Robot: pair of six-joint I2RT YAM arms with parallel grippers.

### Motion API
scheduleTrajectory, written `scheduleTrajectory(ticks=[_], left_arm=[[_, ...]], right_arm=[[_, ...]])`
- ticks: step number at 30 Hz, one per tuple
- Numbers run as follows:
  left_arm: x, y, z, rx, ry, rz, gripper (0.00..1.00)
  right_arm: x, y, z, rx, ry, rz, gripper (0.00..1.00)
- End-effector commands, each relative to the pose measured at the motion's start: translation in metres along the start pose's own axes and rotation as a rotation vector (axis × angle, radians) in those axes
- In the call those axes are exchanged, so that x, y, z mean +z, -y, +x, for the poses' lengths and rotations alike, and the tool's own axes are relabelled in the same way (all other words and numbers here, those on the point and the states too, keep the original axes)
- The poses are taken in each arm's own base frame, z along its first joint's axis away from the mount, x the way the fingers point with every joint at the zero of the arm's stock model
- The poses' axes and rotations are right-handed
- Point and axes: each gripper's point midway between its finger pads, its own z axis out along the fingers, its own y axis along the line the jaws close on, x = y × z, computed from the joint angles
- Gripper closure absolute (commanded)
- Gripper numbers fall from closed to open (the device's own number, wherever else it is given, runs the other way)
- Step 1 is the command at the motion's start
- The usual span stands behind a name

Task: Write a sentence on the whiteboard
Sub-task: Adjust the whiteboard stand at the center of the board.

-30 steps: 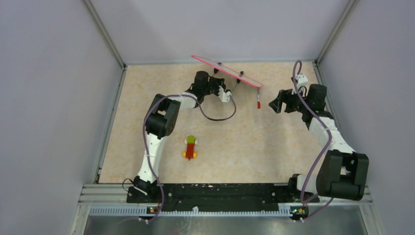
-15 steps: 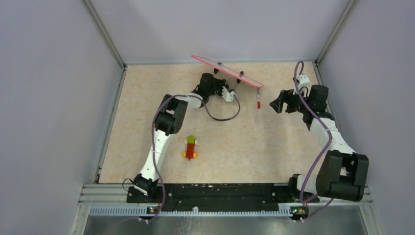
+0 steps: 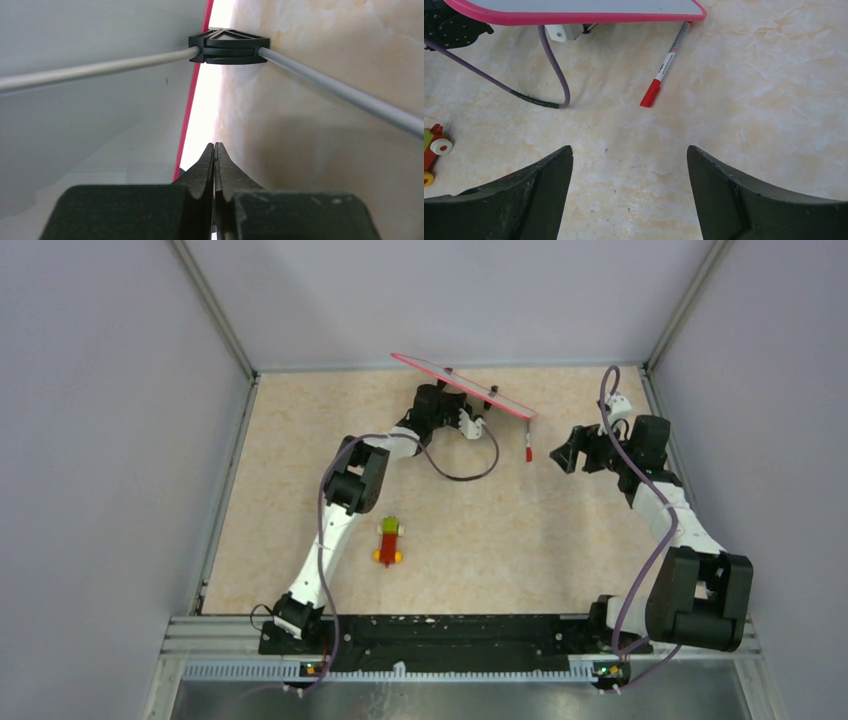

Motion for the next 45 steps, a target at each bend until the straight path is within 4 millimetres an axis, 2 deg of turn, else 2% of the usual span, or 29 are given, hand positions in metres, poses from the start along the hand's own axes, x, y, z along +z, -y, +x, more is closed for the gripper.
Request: scheduleTrajectory(ticks=[1, 5, 9, 14, 15, 25, 27, 35, 39, 42, 45], left_arm=[[0.012, -0.004, -0.001, 0.021, 0.005, -0.046, 1.00], [0.016, 0.005, -0.001, 0.029, 0.002, -0.045, 1.00], [0.009, 0.027, -0.018, 0.034, 0.032, 0.000, 1.00], [-0.013, 0.043, -0.048, 0.033, 0.085, 0.059, 1.00], [-0.018, 0.040, -0.054, 0.037, 0.091, 0.058, 1.00], [-0.067, 0.076, -0.080, 0.097, 0.148, 0.146, 1.00], [-0.080, 0.089, -0.085, 0.096, 0.158, 0.175, 1.00], [-0.121, 0.117, -0.106, 0.148, 0.212, 0.235, 1.00], [-0.126, 0.109, -0.115, 0.136, 0.200, 0.190, 1.00], [-0.129, 0.094, -0.123, 0.141, 0.185, 0.119, 0.99], [-0.134, 0.071, -0.134, 0.158, 0.183, 0.030, 0.92]], right_arm=[[-0.003, -0.003, -0.012, -0.042, 0.048, -0.021, 0.19], [-0.002, -0.003, -0.010, -0.039, 0.042, -0.028, 0.19], [-0.002, -0.003, -0.010, -0.040, 0.041, -0.027, 0.19], [-0.002, -0.005, -0.014, -0.059, 0.058, -0.040, 0.19], [-0.002, -0.007, -0.014, -0.069, 0.062, -0.051, 0.19], [-0.017, -0.019, -0.015, -0.310, 0.028, -0.124, 0.20], [-0.021, -0.022, -0.017, -0.350, 0.022, -0.139, 0.20], [-0.031, -0.039, -0.021, -0.404, -0.010, -0.231, 0.20], [-0.032, -0.042, -0.033, -0.355, 0.001, -0.232, 0.21], [-0.034, -0.044, -0.042, -0.311, 0.018, -0.221, 0.21], [-0.036, -0.047, -0.045, -0.291, 0.030, -0.213, 0.21]])
